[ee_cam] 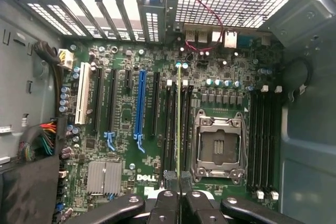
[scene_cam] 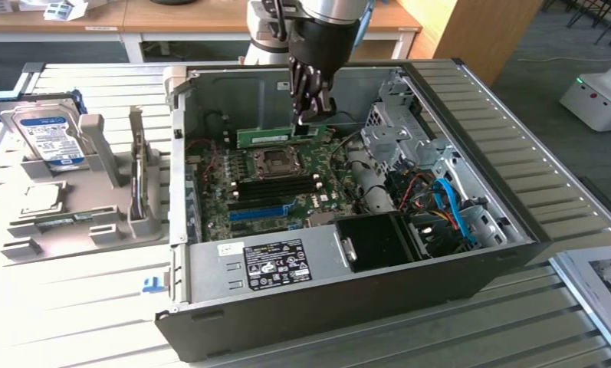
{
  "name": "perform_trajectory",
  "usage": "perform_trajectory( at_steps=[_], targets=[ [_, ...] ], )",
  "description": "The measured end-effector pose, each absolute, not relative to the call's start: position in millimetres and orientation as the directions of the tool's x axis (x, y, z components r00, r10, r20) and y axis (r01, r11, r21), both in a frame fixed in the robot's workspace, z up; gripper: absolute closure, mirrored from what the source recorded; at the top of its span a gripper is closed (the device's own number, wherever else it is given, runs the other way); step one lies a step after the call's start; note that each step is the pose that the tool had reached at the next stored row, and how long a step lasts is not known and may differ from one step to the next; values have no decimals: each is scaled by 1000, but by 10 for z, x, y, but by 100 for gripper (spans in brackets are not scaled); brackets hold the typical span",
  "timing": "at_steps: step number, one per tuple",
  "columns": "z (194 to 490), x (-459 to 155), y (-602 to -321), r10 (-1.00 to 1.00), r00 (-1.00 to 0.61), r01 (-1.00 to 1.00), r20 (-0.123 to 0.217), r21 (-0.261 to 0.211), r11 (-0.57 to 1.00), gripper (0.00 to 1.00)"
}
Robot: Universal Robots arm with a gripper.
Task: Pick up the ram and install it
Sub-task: 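Insert the ram into the slot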
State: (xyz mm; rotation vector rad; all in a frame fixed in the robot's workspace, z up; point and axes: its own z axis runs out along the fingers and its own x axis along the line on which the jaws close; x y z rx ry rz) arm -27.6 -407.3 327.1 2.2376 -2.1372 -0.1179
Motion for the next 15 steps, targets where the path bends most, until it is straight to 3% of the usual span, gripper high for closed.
perform_trajectory(
  at_steps=[15],
  targets=[
    [3154,-276,-4073,-999,43,-995,-24,85,-45,88]
  ],
)
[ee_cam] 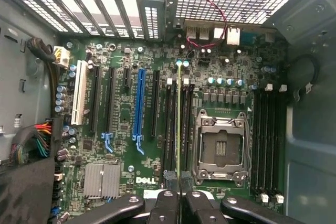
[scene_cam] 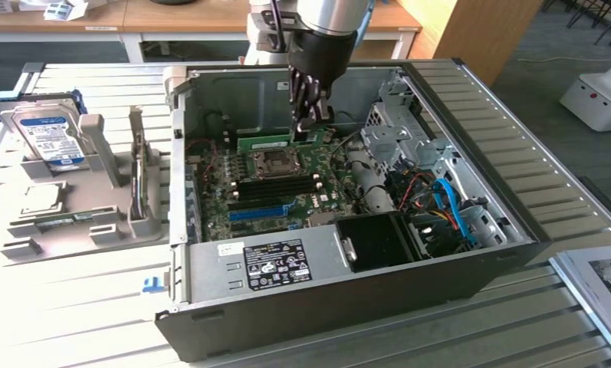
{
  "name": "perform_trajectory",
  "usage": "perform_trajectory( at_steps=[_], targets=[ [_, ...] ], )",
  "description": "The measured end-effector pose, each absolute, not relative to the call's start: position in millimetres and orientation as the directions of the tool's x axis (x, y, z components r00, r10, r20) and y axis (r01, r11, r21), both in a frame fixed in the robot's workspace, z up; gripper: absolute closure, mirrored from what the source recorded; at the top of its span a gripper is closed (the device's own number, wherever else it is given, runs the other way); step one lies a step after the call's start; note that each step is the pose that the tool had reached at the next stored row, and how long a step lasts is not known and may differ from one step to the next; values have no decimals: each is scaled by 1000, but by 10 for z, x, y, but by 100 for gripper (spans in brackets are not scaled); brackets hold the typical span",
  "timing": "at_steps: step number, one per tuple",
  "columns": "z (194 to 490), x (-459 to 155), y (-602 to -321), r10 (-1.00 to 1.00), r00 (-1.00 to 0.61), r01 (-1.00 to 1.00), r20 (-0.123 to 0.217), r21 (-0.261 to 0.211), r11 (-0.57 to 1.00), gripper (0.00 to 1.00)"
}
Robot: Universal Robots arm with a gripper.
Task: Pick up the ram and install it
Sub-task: 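Insert the ram into the slot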
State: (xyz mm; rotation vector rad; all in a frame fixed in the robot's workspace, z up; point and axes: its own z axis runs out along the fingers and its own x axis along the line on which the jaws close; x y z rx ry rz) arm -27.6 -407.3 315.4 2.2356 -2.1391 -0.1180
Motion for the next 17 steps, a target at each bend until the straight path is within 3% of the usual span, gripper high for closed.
perform_trajectory(
  at_steps=[17],
  targets=[
    [3013,-278,-4073,-999,42,-995,-24,85,-44,88]
  ],
)
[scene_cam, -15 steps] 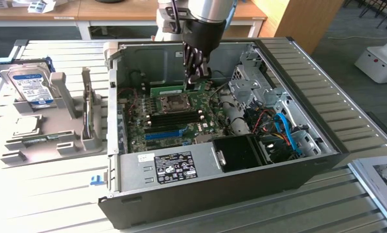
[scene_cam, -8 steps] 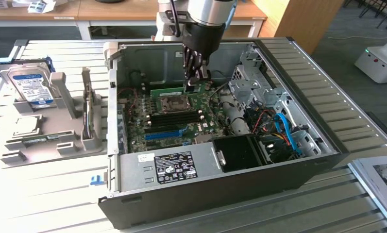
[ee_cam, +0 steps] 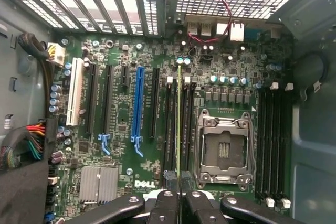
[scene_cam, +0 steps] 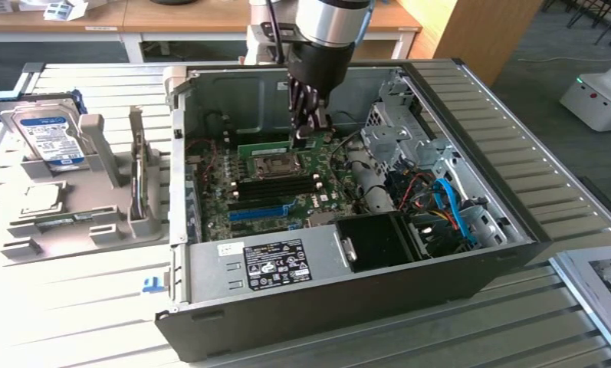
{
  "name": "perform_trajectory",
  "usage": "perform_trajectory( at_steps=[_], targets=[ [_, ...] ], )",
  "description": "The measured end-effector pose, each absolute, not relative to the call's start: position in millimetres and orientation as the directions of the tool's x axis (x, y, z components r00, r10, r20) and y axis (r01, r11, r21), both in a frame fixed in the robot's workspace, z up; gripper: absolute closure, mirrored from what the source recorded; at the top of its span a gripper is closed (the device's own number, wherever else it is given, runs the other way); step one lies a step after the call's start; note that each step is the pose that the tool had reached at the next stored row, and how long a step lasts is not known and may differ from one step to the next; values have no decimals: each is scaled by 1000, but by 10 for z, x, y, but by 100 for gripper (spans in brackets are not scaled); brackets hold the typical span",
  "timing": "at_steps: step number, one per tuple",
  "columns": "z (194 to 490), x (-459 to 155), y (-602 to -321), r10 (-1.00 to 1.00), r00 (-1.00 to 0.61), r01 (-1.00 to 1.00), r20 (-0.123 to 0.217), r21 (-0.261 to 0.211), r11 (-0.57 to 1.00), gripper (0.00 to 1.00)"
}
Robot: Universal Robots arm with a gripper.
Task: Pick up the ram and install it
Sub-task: 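Insert the ram into the slot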
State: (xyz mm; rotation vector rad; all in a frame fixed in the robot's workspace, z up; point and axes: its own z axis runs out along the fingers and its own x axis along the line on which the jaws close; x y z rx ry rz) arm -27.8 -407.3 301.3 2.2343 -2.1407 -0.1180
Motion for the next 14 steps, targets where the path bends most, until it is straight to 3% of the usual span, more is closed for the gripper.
perform_trajectory(
  at_steps=[14],
  targets=[
    [2895,-279,-4073,-999,41,-995,-24,85,-43,88]
  ],
)
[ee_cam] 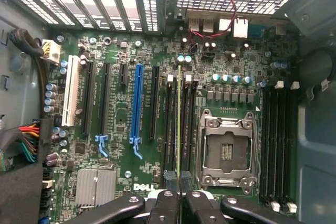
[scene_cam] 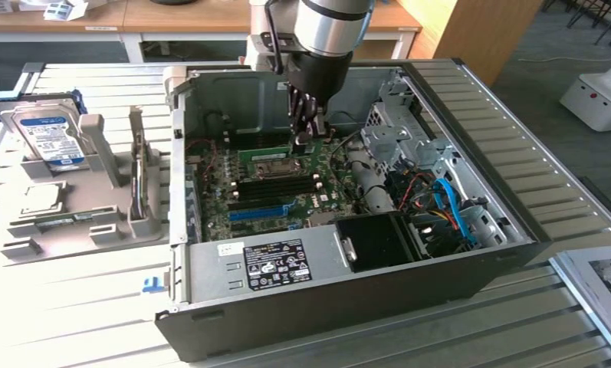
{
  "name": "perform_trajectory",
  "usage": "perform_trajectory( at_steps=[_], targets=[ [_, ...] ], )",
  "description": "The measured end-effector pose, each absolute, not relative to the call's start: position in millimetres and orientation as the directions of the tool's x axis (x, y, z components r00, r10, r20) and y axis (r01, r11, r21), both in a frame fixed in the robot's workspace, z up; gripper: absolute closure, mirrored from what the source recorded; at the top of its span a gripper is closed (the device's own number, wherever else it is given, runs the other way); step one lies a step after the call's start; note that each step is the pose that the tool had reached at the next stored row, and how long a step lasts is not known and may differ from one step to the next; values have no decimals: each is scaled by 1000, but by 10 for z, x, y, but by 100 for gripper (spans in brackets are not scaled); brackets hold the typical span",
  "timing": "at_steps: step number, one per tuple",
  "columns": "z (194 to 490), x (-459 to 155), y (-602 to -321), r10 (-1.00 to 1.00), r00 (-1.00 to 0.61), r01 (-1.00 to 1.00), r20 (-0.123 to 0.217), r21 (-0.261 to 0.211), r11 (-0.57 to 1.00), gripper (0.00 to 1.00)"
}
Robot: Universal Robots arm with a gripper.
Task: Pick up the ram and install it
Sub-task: 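Insert the ram into the slot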
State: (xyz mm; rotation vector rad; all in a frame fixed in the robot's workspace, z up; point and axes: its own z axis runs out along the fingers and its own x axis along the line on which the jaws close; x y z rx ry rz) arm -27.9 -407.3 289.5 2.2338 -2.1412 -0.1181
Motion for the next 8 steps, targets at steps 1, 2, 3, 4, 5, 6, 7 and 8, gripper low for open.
perform_trajectory(
  at_steps=[1,2,3,4,5,6,7,8],
  targets=[
    [2887,-279,-4073,-999,41,-995,-24,85,-43,88],
    [2878,-279,-4073,-999,41,-995,-24,85,-43,88],
    [2869,-279,-4073,-999,41,-995,-24,85,-43,88],
    [2861,-279,-4073,-999,41,-995,-24,85,-43,88],
    [2853,-280,-4073,-999,41,-995,-24,85,-43,88],
    [2844,-280,-4073,-999,41,-995,-24,85,-43,88],
    [2836,-280,-4073,-999,41,-995,-24,85,-43,88],
    [2827,-280,-4073,-999,41,-995,-24,85,-43,88]
  ],
)
